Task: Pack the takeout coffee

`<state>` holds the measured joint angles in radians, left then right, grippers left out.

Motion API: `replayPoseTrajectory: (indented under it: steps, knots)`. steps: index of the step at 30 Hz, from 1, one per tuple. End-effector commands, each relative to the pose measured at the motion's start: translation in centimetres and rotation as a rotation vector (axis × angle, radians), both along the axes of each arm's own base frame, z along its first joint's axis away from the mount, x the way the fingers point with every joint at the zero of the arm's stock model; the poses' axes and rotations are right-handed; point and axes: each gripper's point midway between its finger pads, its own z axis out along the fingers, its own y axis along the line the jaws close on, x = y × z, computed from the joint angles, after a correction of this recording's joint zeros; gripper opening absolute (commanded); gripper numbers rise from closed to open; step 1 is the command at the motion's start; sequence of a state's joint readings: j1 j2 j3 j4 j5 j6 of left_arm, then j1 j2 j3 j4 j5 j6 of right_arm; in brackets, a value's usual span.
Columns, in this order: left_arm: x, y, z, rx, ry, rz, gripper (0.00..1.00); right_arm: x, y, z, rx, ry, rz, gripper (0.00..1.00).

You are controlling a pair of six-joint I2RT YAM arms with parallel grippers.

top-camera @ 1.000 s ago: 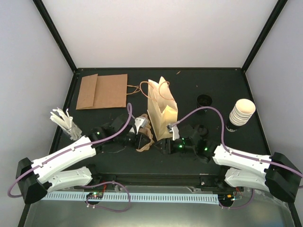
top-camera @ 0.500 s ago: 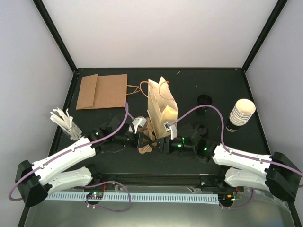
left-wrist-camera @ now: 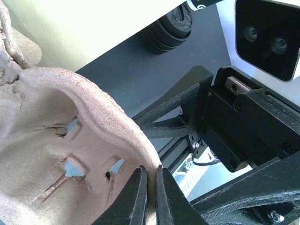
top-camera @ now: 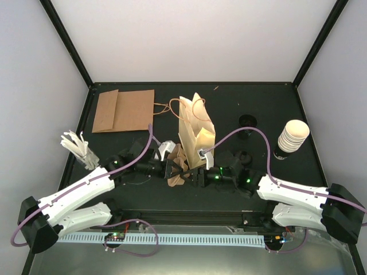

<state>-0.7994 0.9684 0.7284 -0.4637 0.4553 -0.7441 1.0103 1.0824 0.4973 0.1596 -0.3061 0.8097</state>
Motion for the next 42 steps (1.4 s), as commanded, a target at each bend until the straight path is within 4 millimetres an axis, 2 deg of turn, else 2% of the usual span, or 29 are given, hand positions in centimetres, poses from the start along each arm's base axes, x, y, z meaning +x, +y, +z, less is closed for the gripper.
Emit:
replayPoseTrajectory:
  steps: [1,12,24,29,34,40,42]
  knots:
    - [0.2,-0.9,2.5,-0.099,-0.035,-0.022,0.02,0.0,0.1,-0.5,-0.028,-0.004,-0.003,0.72]
    - [0.1,-0.4,3.2,-0.127,-0.030,-0.011,0.01,1.2,-2.5,-3.1,-0.132,0.028,-0.151,0.70]
    - [0.3,0.7,2.8,-0.089,-0.046,-0.001,0.02,1.8,-5.3,-3.6,-0.170,0.019,-0.267,0.69]
    - [0.3,1.3,2.4,-0.024,-0.068,-0.019,0.02,1.4,-5.1,-3.6,-0.171,0.018,-0.233,0.69]
    - [0.7,3.7,2.2,0.160,-0.098,0.013,0.02,1.1,-4.5,-3.7,-0.170,0.019,-0.198,0.70]
    - [-1.4,2.8,3.5,0.108,-0.087,-0.130,0.02,1.0,-3.2,-2.7,-0.153,-0.001,-0.140,0.73]
    - [-2.0,3.4,3.4,0.150,-0.086,-0.167,0.01,0.7,-2.6,-2.1,-0.137,-0.008,-0.104,0.73]
